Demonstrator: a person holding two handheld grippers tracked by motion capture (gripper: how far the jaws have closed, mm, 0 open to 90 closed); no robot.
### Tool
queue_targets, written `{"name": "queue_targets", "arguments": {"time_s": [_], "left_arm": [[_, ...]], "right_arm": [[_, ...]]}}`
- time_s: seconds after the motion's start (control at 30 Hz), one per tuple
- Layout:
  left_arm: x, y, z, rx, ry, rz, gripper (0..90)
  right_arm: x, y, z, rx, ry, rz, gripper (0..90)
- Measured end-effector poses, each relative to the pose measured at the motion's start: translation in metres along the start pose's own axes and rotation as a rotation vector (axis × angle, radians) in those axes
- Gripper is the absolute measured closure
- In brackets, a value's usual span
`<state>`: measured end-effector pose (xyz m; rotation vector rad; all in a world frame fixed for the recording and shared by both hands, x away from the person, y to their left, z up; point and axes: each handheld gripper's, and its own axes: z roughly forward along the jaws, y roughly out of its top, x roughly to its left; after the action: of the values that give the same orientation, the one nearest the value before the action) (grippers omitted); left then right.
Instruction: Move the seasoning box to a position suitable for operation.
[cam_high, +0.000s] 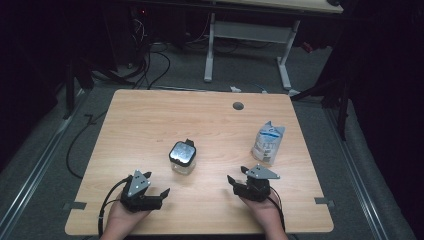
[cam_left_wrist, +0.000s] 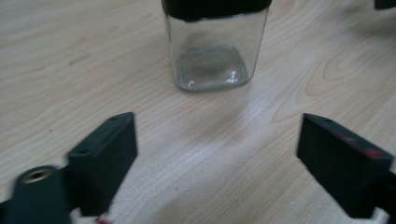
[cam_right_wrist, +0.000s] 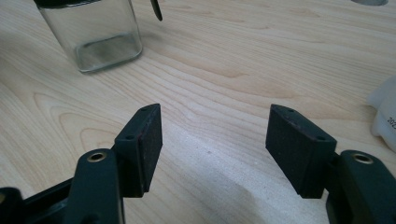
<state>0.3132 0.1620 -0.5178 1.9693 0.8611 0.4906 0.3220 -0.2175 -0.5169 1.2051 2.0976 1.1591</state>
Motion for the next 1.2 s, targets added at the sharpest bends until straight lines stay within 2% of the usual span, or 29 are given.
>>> {"name": "queue_targets", "arguments": {"time_s": [0.07,0.1,0.13,0.17,0.2,0.23,0.27,0.3,0.33,0.43,0.47,0.5,0.7,0.73,0.8,0.87,0.93,1.0,1.07,1.17,1.2], "left_arm": [[0.002,-0.001,-0.002,-0.01,0.012,-0.002,27.1],[0.004,-0.003,-0.003,-0.024,0.018,-0.008,27.1],[0.005,-0.004,-0.005,-0.035,0.02,-0.019,36.9],[0.007,-0.005,-0.005,-0.037,0.015,-0.031,36.9],[0.01,-0.007,-0.005,-0.045,0.007,-0.05,42.0],[0.01,-0.007,-0.005,-0.045,0.007,-0.05,44.6],[0.014,-0.007,-0.002,-0.043,0.02,-0.07,47.4],[0.014,-0.007,-0.002,-0.043,0.02,-0.07,50.1],[0.016,-0.007,0.003,-0.061,0.021,-0.108,52.6],[0.017,-0.003,0.009,-0.069,0.036,-0.106,54.6],[0.016,-0.001,0.012,-0.094,0.049,-0.092,55.0],[0.015,0.001,0.014,-0.116,0.08,-0.061,55.3],[0.022,0.006,0.019,-0.093,0.099,-0.068,57.4],[0.025,0.008,0.022,-0.07,0.112,-0.069,56.8],[0.028,0.007,0.025,-0.056,0.123,-0.057,55.5],[0.031,0.005,0.03,-0.02,0.119,-0.068,55.6],[0.033,0.006,0.031,-0.005,0.111,-0.078,56.3],[0.035,0.008,0.034,-0.003,0.104,-0.086,61.7],[0.038,0.015,0.037,0.002,0.121,-0.091,68.5],[0.04,0.02,0.039,-0.005,0.119,-0.096,80.7],[0.04,0.022,0.04,-0.005,0.116,-0.099,80.7]], "right_arm": [[0.0,0.001,0.001,-0.007,-0.003,-0.006,39.2],[0.0,0.001,0.002,-0.01,-0.005,-0.01,39.8],[0.002,0.002,0.003,-0.009,-0.009,-0.023,41.2],[0.002,0.002,0.003,-0.009,-0.009,-0.023,41.2],[0.003,0.001,0.004,0.0,-0.016,-0.038,41.5],[0.003,0.001,0.004,0.0,-0.016,-0.038,41.5],[0.004,0.001,0.004,0.005,-0.02,-0.045,41.5],[0.004,0.001,0.004,0.005,-0.02,-0.045,41.5],[0.004,0.0,0.004,0.005,-0.019,-0.048,41.5],[0.004,-0.001,0.004,0.006,-0.014,-0.048,41.6],[0.004,-0.004,0.002,0.008,-0.016,-0.051,42.7],[0.004,-0.004,0.001,0.002,-0.017,-0.055,43.0],[0.002,-0.006,-0.008,-0.019,-0.018,-0.045,44.1],[0.0,-0.007,-0.01,-0.023,-0.022,-0.044,44.2],[-0.001,-0.008,-0.01,-0.018,-0.032,-0.049,44.1],[-0.002,-0.01,-0.01,-0.013,-0.035,-0.052,43.9],[-0.002,-0.01,-0.011,-0.009,-0.039,-0.054,43.9],[-0.003,-0.011,-0.012,-0.008,-0.04,-0.054,44.0],[-0.003,-0.012,-0.013,-0.008,-0.038,-0.047,44.0],[-0.002,-0.011,-0.013,-0.011,-0.029,-0.043,44.0],[-0.002,-0.011,-0.013,-0.011,-0.029,-0.043,44.0]]}}
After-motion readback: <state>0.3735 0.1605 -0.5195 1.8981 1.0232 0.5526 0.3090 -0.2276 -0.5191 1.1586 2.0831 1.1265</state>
